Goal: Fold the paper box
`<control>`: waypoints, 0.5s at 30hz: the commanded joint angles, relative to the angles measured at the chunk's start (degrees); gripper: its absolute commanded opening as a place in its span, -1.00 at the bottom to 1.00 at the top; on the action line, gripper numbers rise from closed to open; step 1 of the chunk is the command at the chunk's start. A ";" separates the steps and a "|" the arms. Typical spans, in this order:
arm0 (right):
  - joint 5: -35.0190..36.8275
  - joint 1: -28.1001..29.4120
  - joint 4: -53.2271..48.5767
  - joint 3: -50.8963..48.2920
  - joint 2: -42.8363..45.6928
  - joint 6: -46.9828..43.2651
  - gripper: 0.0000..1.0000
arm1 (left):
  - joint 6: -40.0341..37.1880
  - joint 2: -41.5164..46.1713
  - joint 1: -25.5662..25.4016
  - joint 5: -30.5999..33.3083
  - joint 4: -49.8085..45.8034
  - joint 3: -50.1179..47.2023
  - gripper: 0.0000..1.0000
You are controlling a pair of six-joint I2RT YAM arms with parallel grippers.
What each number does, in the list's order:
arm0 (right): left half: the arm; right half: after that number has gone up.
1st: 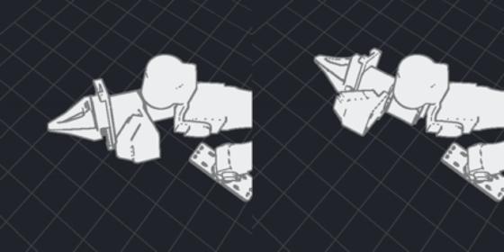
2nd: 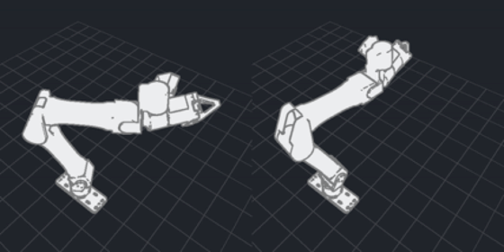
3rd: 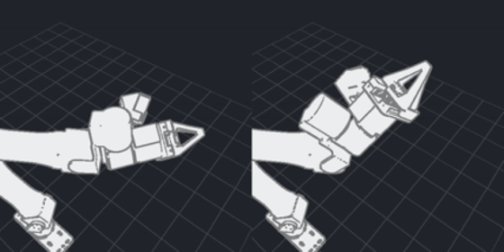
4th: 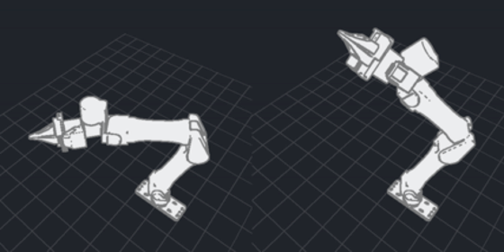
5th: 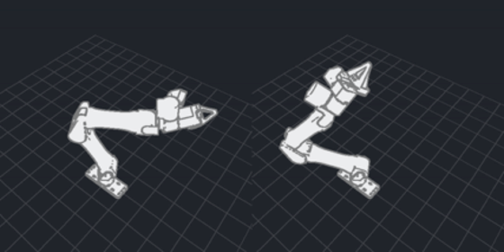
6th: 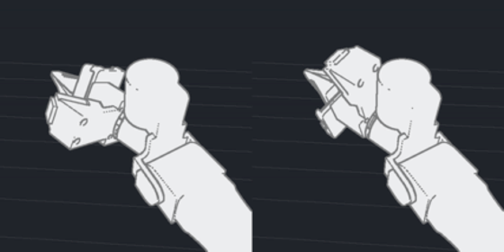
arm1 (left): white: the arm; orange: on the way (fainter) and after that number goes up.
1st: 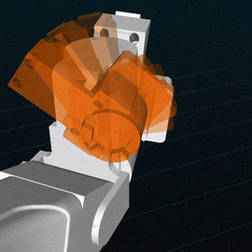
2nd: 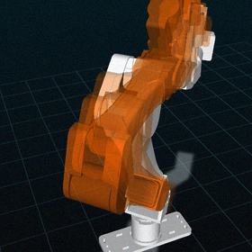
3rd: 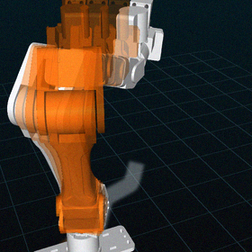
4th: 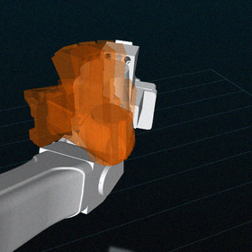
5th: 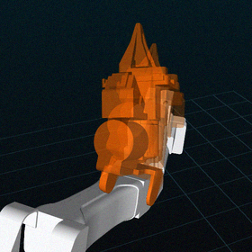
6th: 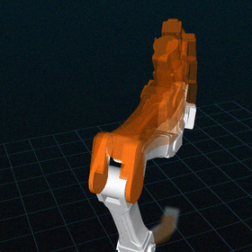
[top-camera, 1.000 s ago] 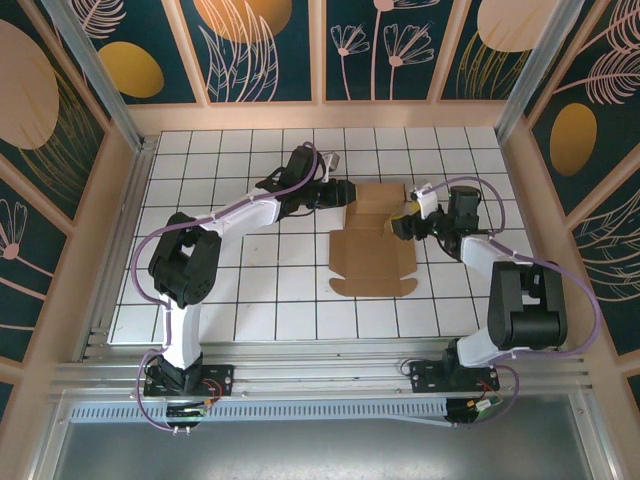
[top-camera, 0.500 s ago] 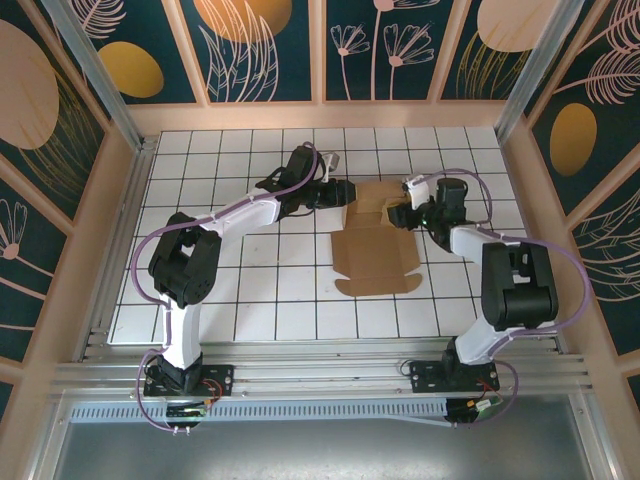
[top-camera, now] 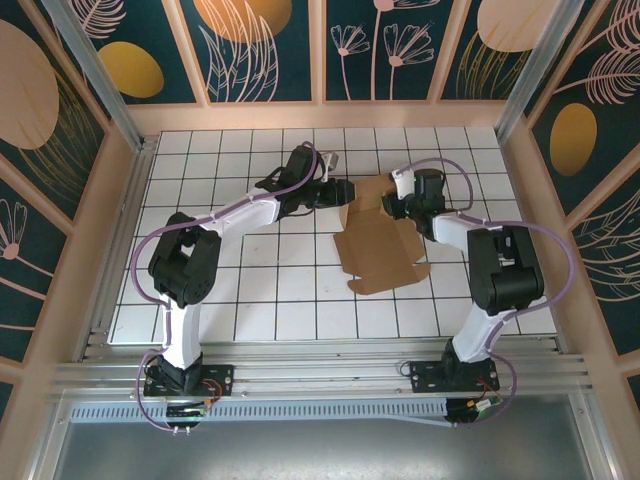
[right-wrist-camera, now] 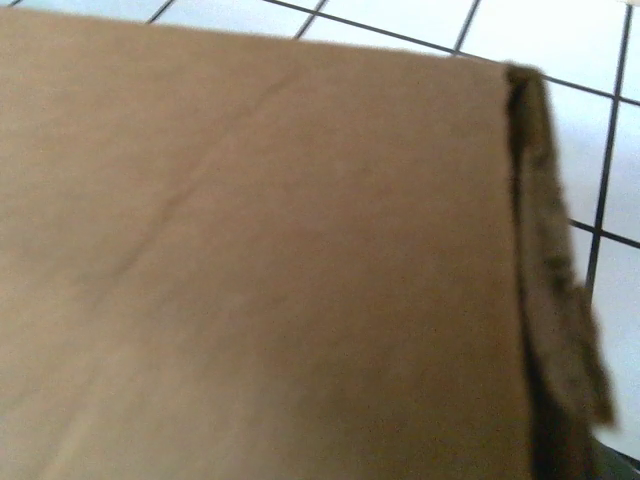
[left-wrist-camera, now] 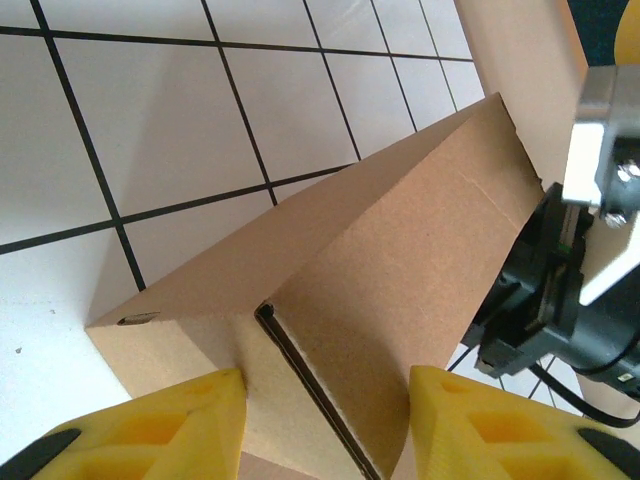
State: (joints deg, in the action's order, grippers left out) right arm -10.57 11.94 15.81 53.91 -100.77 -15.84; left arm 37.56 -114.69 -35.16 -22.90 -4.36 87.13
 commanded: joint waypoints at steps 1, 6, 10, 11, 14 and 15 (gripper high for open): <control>3.60 1.61 -4.72 2.29 -2.76 0.31 -0.41 | -0.22 -1.60 -0.58 -1.08 -2.06 0.55 -0.11; 6.70 2.10 -5.96 3.64 -4.40 0.41 -0.84 | -0.16 -1.33 -0.63 -0.91 -1.88 0.40 -0.11; 7.84 3.07 -6.36 3.89 -5.33 -0.61 -0.94 | -0.38 -1.44 -0.61 -1.09 -1.72 0.12 -0.11; 8.22 3.41 -6.38 3.92 -5.48 -0.87 -0.92 | -0.34 -1.42 -0.60 -1.17 -1.62 0.01 -0.11; 9.64 4.25 -6.69 4.09 -6.31 -1.55 -0.59 | -0.43 -1.45 -0.57 -1.36 -1.44 0.05 -0.11; 10.32 4.41 -7.13 4.36 -6.83 -1.95 -0.54 | -0.47 -1.46 -0.60 -1.36 -1.51 0.00 -0.11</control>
State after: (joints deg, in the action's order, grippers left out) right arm -2.13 14.26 13.58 58.04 -104.64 -15.57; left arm 37.74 -114.69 -35.16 -22.26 -4.49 87.13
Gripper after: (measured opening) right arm 0.216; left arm 0.447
